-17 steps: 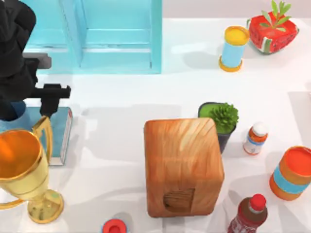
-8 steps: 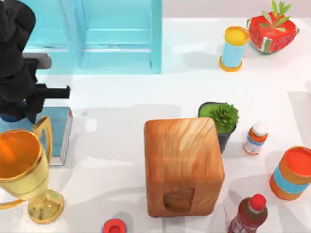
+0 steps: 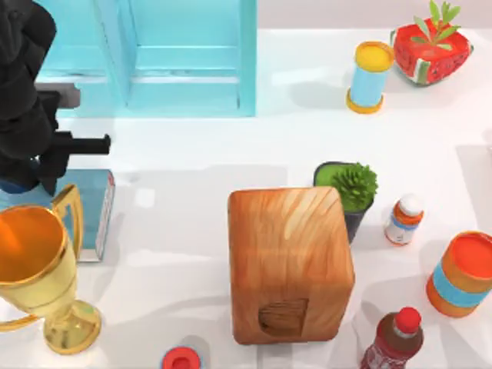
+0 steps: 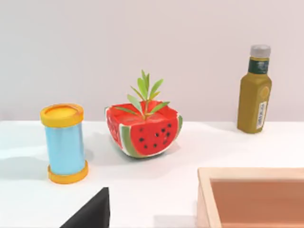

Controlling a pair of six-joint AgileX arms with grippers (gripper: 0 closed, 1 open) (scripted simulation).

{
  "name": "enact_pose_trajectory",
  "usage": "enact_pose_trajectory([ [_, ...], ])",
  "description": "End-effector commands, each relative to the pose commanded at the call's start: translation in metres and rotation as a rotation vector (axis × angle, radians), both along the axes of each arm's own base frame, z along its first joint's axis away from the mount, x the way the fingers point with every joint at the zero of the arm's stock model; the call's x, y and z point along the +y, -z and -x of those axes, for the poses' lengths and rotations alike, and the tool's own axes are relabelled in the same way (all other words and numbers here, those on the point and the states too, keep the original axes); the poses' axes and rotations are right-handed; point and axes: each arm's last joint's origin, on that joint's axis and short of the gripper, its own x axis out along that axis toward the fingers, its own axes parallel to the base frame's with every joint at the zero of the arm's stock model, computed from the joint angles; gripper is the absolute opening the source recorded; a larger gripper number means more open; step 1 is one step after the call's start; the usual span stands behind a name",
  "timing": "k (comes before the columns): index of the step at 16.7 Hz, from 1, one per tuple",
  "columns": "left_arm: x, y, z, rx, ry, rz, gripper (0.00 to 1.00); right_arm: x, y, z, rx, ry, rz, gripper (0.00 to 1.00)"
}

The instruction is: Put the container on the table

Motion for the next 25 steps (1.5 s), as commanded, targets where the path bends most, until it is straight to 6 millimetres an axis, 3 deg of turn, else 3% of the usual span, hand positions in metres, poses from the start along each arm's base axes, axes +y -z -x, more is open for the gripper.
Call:
enact_pose_trajectory([
  [8, 0.0, -0.046, 0.0, -0.002, 0.001, 0.0, 0.0, 0.0, 0.0, 0.0, 0.0, 0.0, 0.0, 1.0],
  [13, 0.0, -0.044, 0.0, 0.004, 0.001, -0.001, 0.0, 0.0, 0.0, 0.0, 0.0, 0.0, 0.0, 1.0],
  [15, -0.009, -0.043, -0.005, 0.021, -0.001, -0.004, 0.0, 0.0, 0.0, 0.0, 0.0, 0.0, 0.0, 1.0],
  [19, -0.055, -0.046, -0.026, 0.043, 0.001, -0.019, 0.0, 0.0, 0.0, 0.0, 0.0, 0.0, 0.0, 1.0],
  [22, -0.107, -0.057, -0.04, 0.021, 0.001, -0.024, 0.0, 0.0, 0.0, 0.0, 0.0, 0.0, 0.0, 1.0],
  [25, -0.159, -0.065, -0.041, -0.002, 0.0, -0.022, 0.0, 0.0, 0.0, 0.0, 0.0, 0.0, 0.0, 1.0],
])
